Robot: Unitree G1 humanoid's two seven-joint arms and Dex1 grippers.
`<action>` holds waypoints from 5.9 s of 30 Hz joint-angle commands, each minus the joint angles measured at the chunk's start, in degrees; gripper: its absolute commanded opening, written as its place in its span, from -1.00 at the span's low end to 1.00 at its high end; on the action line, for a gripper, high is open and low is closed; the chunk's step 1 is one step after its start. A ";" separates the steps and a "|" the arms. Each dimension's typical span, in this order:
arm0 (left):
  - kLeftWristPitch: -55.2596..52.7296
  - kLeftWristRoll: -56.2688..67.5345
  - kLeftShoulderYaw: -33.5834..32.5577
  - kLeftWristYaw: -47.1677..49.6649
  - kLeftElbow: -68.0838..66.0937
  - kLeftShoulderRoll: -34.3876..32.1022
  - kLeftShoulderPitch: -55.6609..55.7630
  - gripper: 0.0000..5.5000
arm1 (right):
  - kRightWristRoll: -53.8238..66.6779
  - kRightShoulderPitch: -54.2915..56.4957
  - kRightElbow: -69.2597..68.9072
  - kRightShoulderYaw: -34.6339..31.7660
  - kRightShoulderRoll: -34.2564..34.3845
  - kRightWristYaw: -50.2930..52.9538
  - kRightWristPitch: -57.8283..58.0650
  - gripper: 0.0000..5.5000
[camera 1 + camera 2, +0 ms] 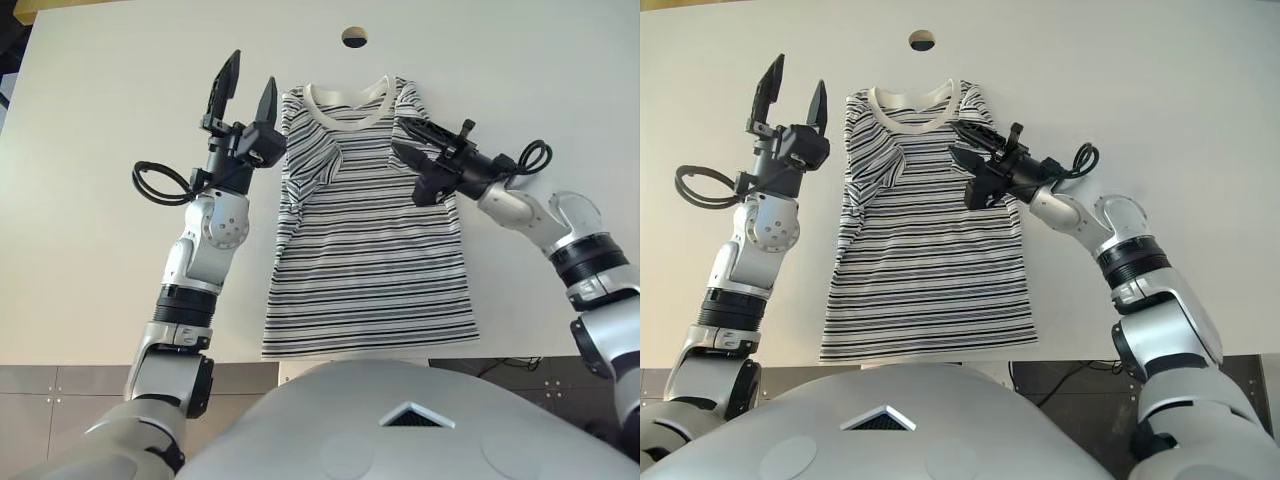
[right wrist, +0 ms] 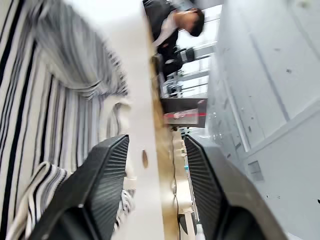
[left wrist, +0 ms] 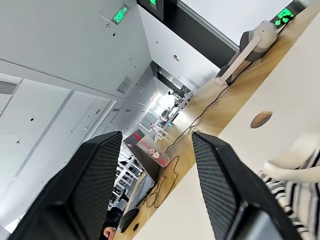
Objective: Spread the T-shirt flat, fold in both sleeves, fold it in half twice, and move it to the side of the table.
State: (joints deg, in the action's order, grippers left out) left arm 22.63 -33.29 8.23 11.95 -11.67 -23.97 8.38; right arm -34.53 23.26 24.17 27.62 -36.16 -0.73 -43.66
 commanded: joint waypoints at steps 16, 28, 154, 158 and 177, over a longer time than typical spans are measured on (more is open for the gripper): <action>19.34 14.81 -3.39 -42.21 19.27 -40.83 -39.64 -0.04 | 7.13 -61.26 -40.05 -31.28 -31.19 -30.44 6.82 -0.06; 21.53 17.09 8.06 -53.62 23.67 -38.61 -34.83 -0.04 | 12.50 -54.62 -47.49 -20.17 -31.76 -45.39 6.49 -0.06; 4.27 19.78 -9.26 -1.50 -11.03 3.54 4.84 -0.08 | 21.48 -20.99 -44.39 0.77 -1.97 -41.50 13.64 0.01; 4.64 19.99 -9.16 -2.24 -10.97 3.95 5.41 -0.08 | 18.49 -9.20 -32.86 -2.30 3.53 -37.83 15.59 0.01; 11.58 14.74 -6.03 -7.47 -9.87 -0.45 2.36 -0.08 | 3.08 -9.94 -8.30 -4.50 1.72 -15.26 13.66 0.01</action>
State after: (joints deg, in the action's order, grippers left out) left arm 33.76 -17.54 2.38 5.48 -21.87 -22.78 11.18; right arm -32.15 13.89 19.70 25.27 -33.94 -15.93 -31.81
